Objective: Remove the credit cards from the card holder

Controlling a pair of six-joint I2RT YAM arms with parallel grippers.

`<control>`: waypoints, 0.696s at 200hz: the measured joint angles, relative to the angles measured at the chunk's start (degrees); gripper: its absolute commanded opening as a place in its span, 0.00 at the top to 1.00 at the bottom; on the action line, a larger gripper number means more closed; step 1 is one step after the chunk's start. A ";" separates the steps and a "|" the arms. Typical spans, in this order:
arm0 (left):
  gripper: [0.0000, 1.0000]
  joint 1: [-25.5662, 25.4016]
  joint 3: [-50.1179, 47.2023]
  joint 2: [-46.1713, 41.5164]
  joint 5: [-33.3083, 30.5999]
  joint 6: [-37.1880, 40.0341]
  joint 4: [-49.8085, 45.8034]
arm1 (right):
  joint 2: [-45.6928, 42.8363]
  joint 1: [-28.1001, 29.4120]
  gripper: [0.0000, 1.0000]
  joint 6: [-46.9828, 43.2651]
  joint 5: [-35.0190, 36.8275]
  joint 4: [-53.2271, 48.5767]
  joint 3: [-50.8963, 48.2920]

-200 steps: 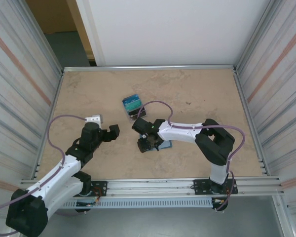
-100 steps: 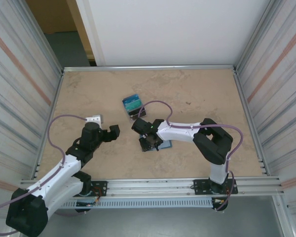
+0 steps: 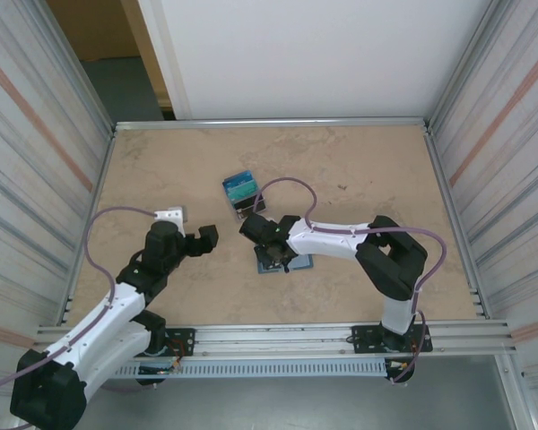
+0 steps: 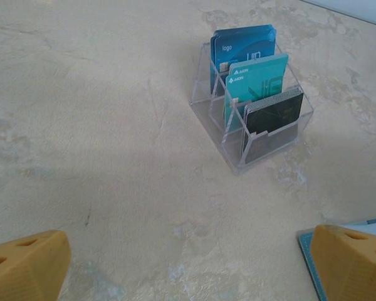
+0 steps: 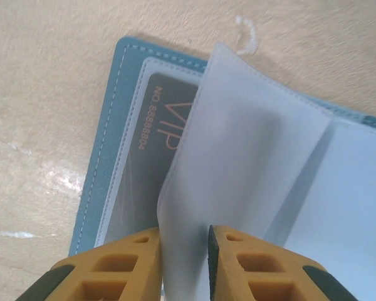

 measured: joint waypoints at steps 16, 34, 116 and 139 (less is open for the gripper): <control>0.01 -0.07 0.87 0.07 0.44 0.44 -0.68 | -1.31 0.00 0.75 0.46 1.05 0.00 -0.02; 0.01 -0.79 1.99 0.57 0.48 1.05 -1.18 | -2.71 -0.02 0.75 1.14 1.92 0.00 -0.09; 0.01 -13.49 6.03 6.60 -7.43 8.63 -1.29 | -7.87 -3.13 0.75 4.55 4.35 -0.46 -5.53; 0.01 -17.35 6.97 9.75 -10.10 11.47 -0.28 | -9.40 -4.76 0.76 5.33 4.31 -0.59 -7.26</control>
